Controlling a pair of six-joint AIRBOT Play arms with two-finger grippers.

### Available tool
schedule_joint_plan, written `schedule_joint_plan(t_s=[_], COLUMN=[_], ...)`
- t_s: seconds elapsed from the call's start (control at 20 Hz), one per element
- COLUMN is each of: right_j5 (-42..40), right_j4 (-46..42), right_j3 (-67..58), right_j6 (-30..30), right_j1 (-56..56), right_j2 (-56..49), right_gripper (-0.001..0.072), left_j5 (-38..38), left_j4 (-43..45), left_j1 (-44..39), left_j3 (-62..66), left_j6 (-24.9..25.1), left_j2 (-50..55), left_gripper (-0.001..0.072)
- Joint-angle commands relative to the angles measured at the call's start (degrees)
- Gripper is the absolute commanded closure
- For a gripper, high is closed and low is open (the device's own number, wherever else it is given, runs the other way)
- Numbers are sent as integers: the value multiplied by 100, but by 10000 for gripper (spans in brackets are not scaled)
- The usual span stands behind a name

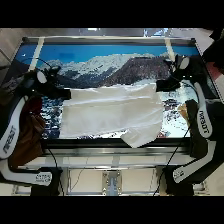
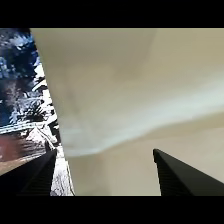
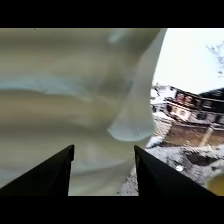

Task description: Fold the shirts.

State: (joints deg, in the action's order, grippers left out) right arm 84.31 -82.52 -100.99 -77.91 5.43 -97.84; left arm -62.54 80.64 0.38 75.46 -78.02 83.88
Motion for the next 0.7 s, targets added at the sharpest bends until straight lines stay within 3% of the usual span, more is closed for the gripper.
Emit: schedule_joint_plan(t_s=[0.0, 0.1, 0.15, 0.25, 0.35, 0.45, 0.65], right_j5=[758, 741, 728, 323, -796, -1703, -1801], right_j4=[-352, -179, 92, 688, 1493, 2367, 3718], right_j3=[-452, -168, 337, 1982, 4017, 5713, 7291], right_j6=[238, 238, 240, 258, 164, -238, 114], right_j1=[553, 1180, 1519, 2070, 2376, 2457, 2452], right_j2=[1071, 1891, 2321, 3211, 4116, 4704, 4688], right_gripper=[285, 285, 284, 285, 284, 272, 261], left_j5=[-221, -173, -52, 431, 831, 874, 859], left_j4=[197, 330, 330, 302, -262, -1325, -3003], left_j1=[365, 1019, 1408, 2164, 2734, 3060, 3080], left_j3=[-46, -647, -1246, -2881, -4426, -5512, -6684], left_j6=[0, -179, -553, -1740, -2994, -3104, -2951], left_j2=[-1462, -2590, -3110, -4188, -5128, -5753, -6199], left_gripper=[3, 4, 4, 4, 4, 4, 5])
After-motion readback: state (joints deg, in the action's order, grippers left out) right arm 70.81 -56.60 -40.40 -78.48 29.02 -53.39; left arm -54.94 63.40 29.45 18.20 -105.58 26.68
